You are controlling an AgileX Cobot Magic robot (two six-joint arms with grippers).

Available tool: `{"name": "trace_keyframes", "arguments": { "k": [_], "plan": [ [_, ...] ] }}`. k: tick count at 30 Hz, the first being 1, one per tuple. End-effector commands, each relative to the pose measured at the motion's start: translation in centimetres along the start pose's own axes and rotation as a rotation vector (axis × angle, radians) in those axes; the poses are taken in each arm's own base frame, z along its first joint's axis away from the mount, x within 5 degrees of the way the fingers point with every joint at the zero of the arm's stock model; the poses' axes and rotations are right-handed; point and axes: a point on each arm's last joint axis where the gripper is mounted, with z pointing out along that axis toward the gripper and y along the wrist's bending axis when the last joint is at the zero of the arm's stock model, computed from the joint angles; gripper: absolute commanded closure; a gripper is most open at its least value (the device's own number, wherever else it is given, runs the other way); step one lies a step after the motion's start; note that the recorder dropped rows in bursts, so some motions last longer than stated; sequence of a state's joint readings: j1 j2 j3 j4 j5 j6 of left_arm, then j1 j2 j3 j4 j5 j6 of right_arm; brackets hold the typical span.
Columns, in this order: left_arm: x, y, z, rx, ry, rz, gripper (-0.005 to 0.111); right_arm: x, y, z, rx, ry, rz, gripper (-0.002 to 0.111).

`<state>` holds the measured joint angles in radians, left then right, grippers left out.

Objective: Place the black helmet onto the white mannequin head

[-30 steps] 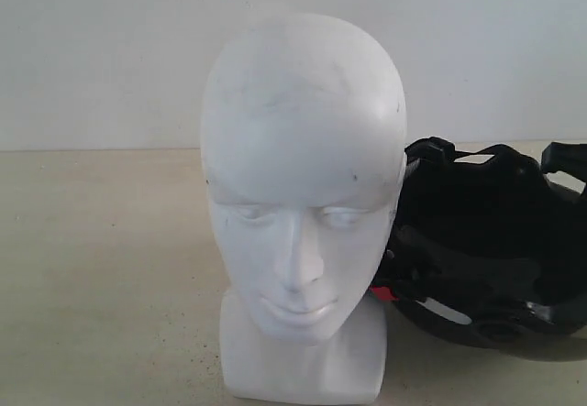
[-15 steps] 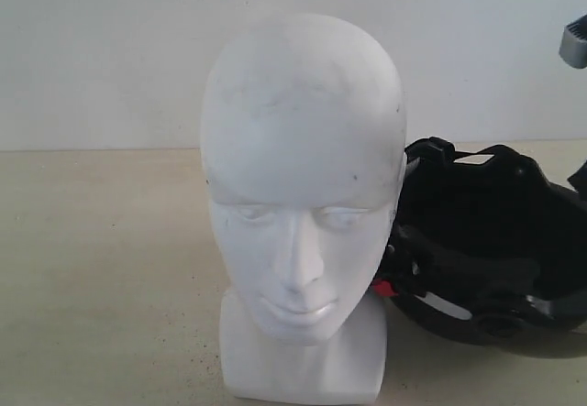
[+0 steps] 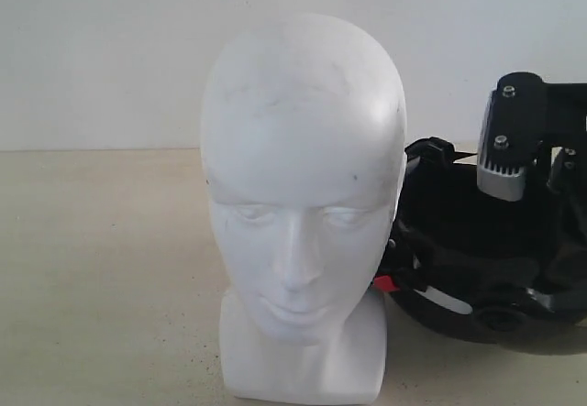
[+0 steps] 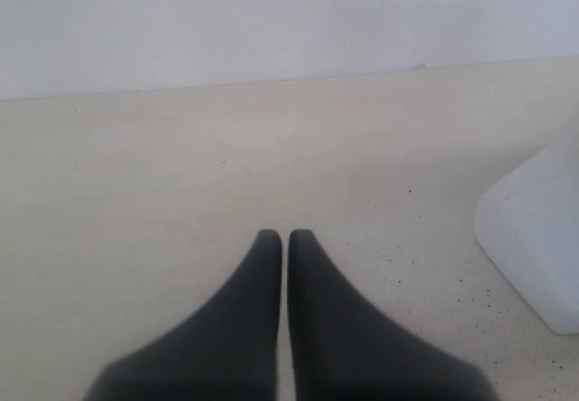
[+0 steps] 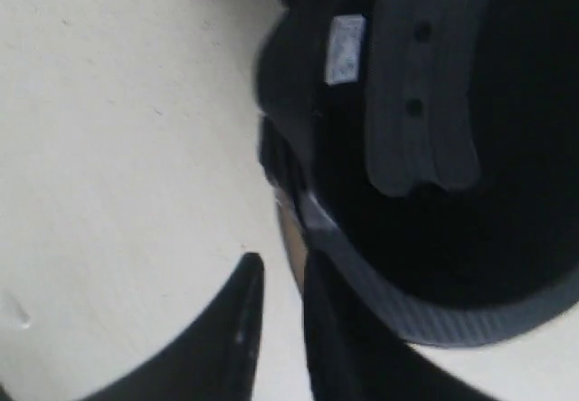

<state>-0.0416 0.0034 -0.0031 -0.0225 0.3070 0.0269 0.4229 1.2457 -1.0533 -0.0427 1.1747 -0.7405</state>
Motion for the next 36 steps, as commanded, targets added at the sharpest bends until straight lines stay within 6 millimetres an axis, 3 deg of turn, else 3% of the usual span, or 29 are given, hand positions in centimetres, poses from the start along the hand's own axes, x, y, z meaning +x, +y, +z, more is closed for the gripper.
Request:
{"name": "trace_keyframes", "arguments": {
  "k": [1, 4, 6, 16, 25, 33, 36],
  "plan": [
    [0.1, 0.0, 0.0, 0.0, 0.0, -0.019, 0.102, -0.6, 0.2, -0.3, 0.081, 0.019, 0.054, 0.053],
    [0.1, 0.0, 0.0, 0.0, 0.0, -0.019, 0.102, -1.0, 0.1, 0.2, 0.075, 0.011, 0.056, 0.012],
    [0.1, 0.0, 0.0, 0.0, 0.0, -0.019, 0.102, -1.1, 0.1, 0.4, 0.068, 0.016, 0.057, 0.003],
    [0.1, 0.0, 0.0, 0.0, 0.0, -0.019, 0.102, 0.1, 2.0, 2.1, 0.031, -0.055, 0.062, 0.003],
    [0.1, 0.0, 0.0, 0.0, 0.0, -0.019, 0.102, 2.3, 3.9, 1.3, 0.191, -0.259, 0.022, 0.003],
    [0.1, 0.0, 0.0, 0.0, 0.0, -0.019, 0.102, 2.0, 3.6, 2.5, 0.279, -0.356, 0.046, 0.004],
    [0.1, 0.0, 0.0, 0.0, 0.0, -0.019, 0.102, 1.8, 3.5, 3.3, 0.258, -0.327, 0.042, 0.01]
  ]
}}
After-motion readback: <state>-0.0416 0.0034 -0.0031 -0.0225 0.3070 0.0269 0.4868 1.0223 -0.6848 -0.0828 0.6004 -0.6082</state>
